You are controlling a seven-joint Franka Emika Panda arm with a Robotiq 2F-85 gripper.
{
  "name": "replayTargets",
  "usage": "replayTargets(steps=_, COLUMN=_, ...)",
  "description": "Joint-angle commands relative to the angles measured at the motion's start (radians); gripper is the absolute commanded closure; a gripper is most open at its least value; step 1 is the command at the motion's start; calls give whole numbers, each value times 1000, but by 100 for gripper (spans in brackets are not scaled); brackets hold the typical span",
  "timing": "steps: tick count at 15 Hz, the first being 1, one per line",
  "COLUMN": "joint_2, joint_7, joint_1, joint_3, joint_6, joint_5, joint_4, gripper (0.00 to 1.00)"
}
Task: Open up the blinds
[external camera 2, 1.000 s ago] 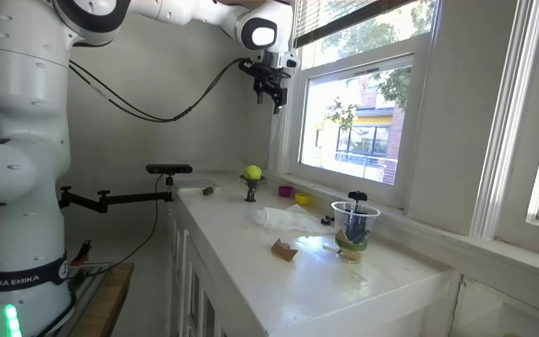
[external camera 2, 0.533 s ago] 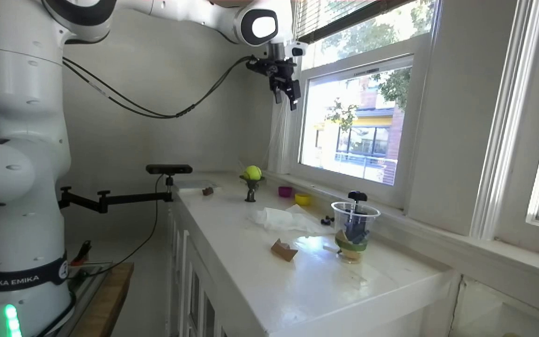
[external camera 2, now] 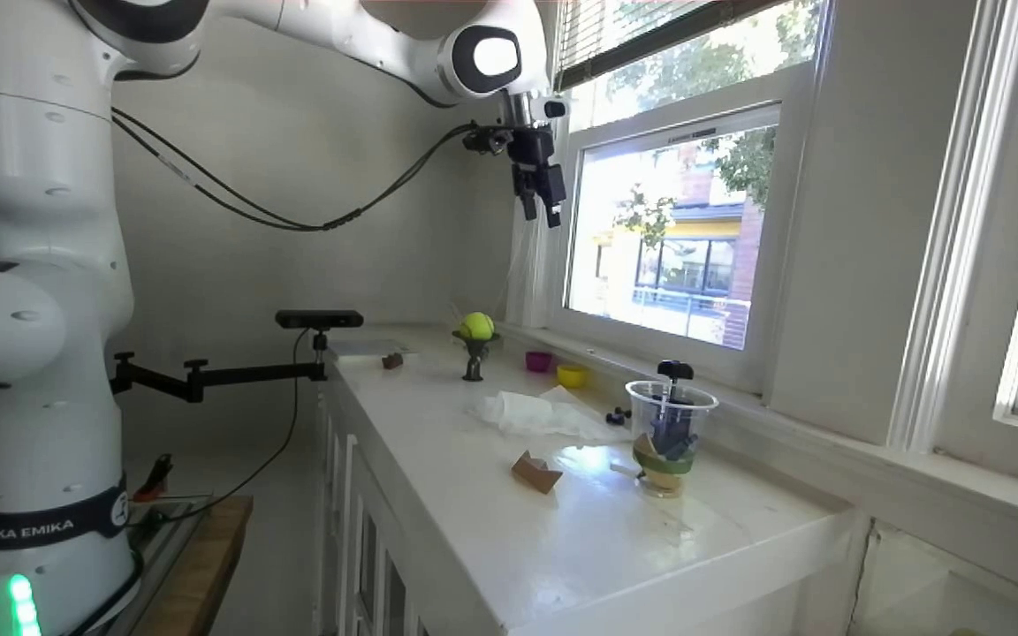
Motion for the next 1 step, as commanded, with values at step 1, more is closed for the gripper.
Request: replayTargets(steps=1, joint_2=2, joint_7=1, joint_1=-1, joint_3=2, joint_6=-4, joint_5=-1, joint_4=6, gripper=0)
